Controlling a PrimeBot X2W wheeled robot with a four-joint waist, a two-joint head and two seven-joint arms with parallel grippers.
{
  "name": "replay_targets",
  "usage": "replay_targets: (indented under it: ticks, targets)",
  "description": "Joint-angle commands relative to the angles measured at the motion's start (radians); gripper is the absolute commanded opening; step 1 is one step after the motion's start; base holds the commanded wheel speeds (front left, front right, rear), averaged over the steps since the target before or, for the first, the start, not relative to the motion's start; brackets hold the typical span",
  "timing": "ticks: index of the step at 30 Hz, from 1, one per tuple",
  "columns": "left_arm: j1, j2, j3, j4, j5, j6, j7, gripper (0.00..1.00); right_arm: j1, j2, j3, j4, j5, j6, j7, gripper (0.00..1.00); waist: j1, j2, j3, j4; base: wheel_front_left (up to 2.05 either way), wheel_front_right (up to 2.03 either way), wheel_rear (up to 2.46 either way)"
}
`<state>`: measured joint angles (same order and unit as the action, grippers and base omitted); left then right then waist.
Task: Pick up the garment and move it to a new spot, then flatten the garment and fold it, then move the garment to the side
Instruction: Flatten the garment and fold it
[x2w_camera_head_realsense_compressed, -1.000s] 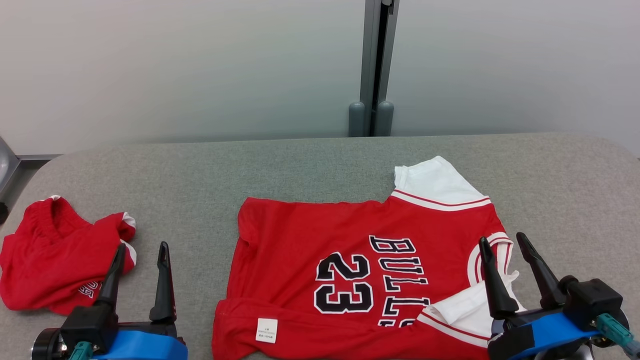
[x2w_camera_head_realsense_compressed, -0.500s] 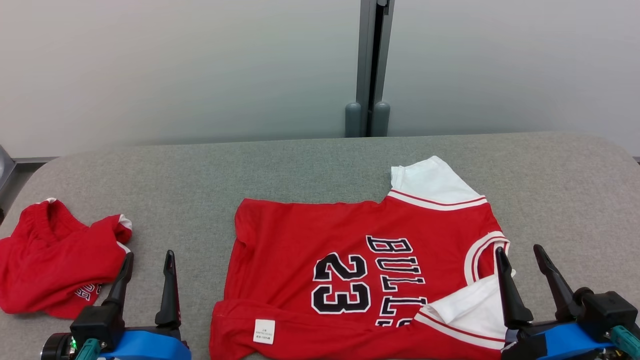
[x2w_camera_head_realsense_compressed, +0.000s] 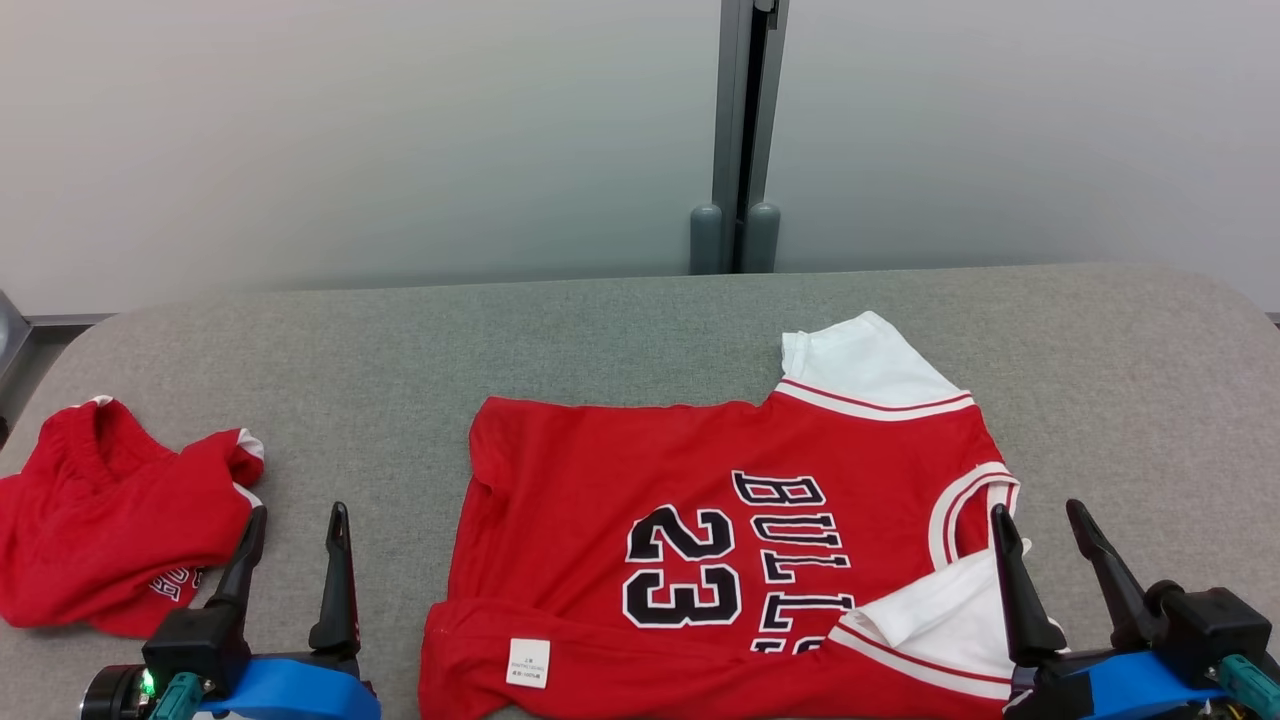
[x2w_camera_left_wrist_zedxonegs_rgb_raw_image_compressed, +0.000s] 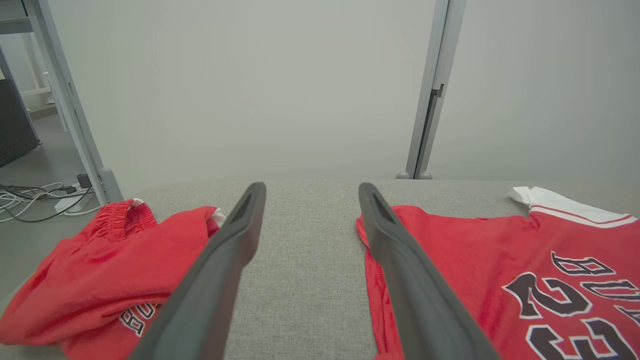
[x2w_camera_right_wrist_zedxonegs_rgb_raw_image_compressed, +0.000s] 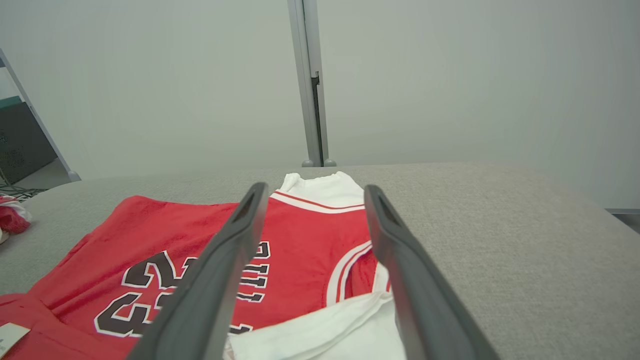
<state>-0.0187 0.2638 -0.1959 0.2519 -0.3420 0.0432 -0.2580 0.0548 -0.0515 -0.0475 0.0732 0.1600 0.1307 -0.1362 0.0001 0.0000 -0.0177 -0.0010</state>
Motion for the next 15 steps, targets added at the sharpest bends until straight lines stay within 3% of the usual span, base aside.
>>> replay_targets:
  ticks: [1,8,15]
  targets:
    - [-0.008,0.004,0.0,0.0,-0.003,0.005,0.001,1.0,0.007,0.002,-0.003,0.002,-0.001,0.0,0.0,1.0,-0.0001,0.0,0.001,-0.001,0.0,0.0,0.0]
    - [-0.059,0.014,0.006,0.01,-0.02,-0.01,0.019,1.0,-0.057,0.001,-0.008,0.014,-0.028,0.0,0.019,1.0,-0.0001,0.0,0.014,-0.005,0.0,0.0,0.0]
    - [-0.275,0.055,-0.009,0.048,-0.032,-0.082,0.094,1.0,-0.286,-0.054,0.017,0.063,-0.051,0.0,0.084,1.0,-0.0001,0.0,0.104,-0.01,0.0,0.0,0.0]
